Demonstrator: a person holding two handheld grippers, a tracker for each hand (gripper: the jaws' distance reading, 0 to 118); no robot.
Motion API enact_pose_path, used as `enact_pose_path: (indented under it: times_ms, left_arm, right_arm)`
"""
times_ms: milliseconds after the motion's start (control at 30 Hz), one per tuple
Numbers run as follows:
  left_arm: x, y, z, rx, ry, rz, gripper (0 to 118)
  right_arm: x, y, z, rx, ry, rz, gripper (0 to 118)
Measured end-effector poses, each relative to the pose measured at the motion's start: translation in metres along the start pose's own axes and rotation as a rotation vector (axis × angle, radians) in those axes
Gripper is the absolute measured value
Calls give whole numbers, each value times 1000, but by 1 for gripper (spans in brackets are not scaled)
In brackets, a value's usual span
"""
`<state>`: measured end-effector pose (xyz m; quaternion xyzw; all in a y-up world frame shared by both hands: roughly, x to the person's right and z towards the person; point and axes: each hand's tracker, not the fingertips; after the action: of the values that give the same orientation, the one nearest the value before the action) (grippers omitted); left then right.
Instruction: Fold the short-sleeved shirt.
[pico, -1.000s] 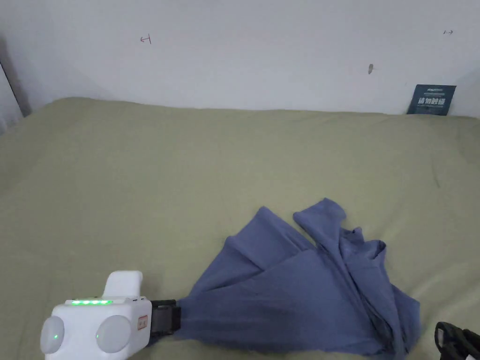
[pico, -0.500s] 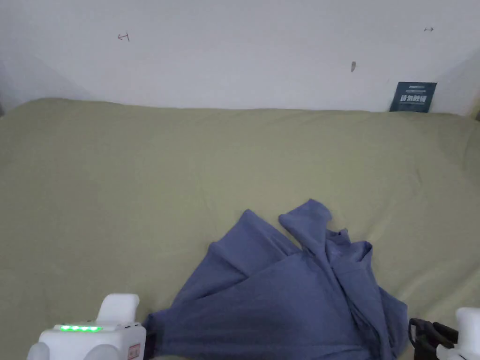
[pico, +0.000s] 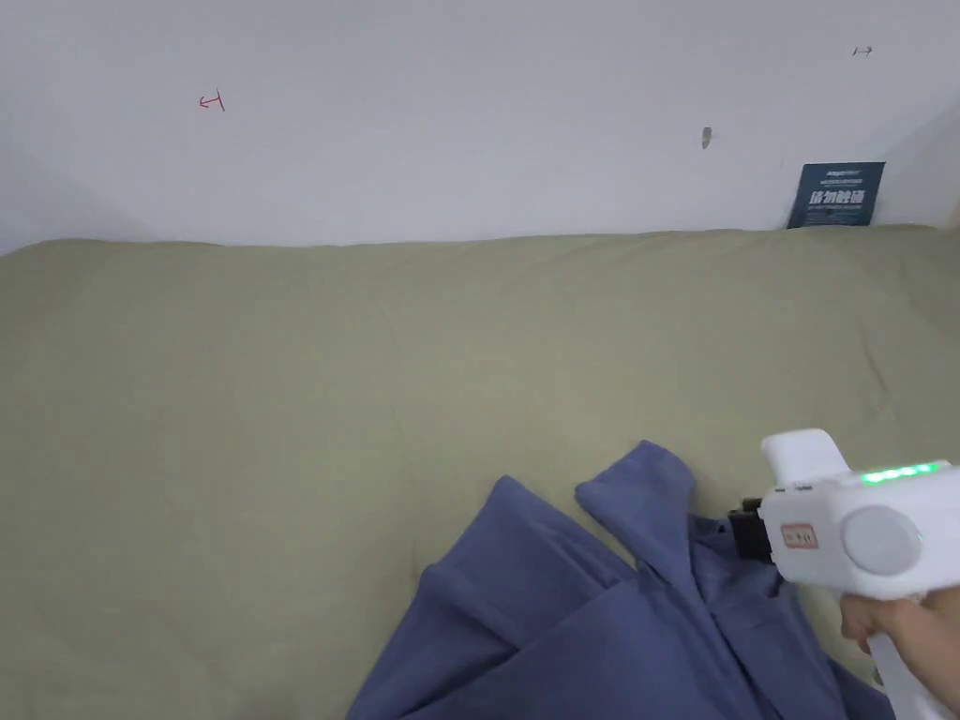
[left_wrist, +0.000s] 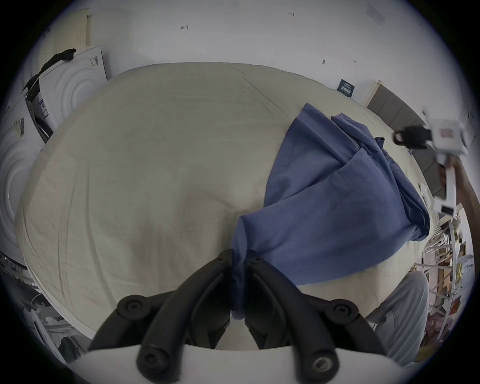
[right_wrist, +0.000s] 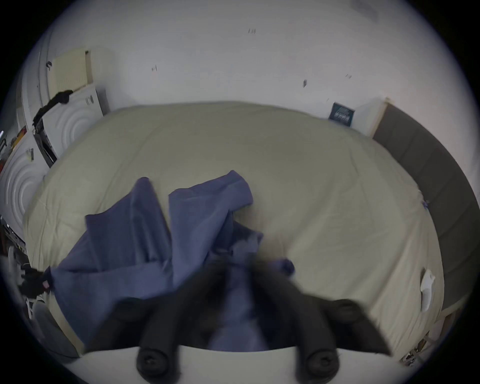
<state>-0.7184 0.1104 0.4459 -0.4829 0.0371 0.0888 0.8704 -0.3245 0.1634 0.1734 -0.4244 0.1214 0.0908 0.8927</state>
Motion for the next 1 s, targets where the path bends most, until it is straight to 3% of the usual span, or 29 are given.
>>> enact_pose_path:
  times_ms: [33,67,100,200,333,400,433,500,533,567,600,700,833,1000]
  left_arm:
    - [0,0,0,-1,-1,0,8]
    - [-3,2,-2,-5,-4,1,8]
    - [-4,2,-3,-5,-5,3,8]
    - [-3,3,-3,-12,-5,3,8]
    - [-2,6,-7,-29,-1,-14,8]
    - [0,7,-7,-35,5,-27,8]
    - [1,7,-7,-37,7,-31,8]
    - [3,8,-10,-43,13,-43,8]
    - [4,8,-11,-45,16,-46,8]
    - [5,8,-11,-46,19,-51,8]
    - [7,10,-9,-48,23,-56,8]
    - [4,14,-1,-45,12,-42,8]
    - [-10,32,20,38,-23,72,8]
    - [-17,71,61,180,13,110,8]
  right_arm:
    - [1,7,-13,-25,7,-30,64]
    - [2,14,-29,-57,-1,-48,97]
    - [4,20,-44,-86,5,-51,108]
    - [0,32,-78,-166,-37,-7,104]
    - [-11,32,-115,-233,-40,84,104]
    - [-13,33,-114,-224,-24,92,103]
    - [-13,33,-112,-227,-27,97,92]
    - [-14,33,-98,-213,66,62,60]
    - [-14,31,-91,-200,33,74,7]
    - [-15,30,-86,-182,70,86,8]
    - [-17,28,-81,-153,16,76,8]
    - [-12,28,-59,-167,62,73,8]
    - [8,40,9,-30,69,0,8]
    - [35,50,109,99,66,-14,8]
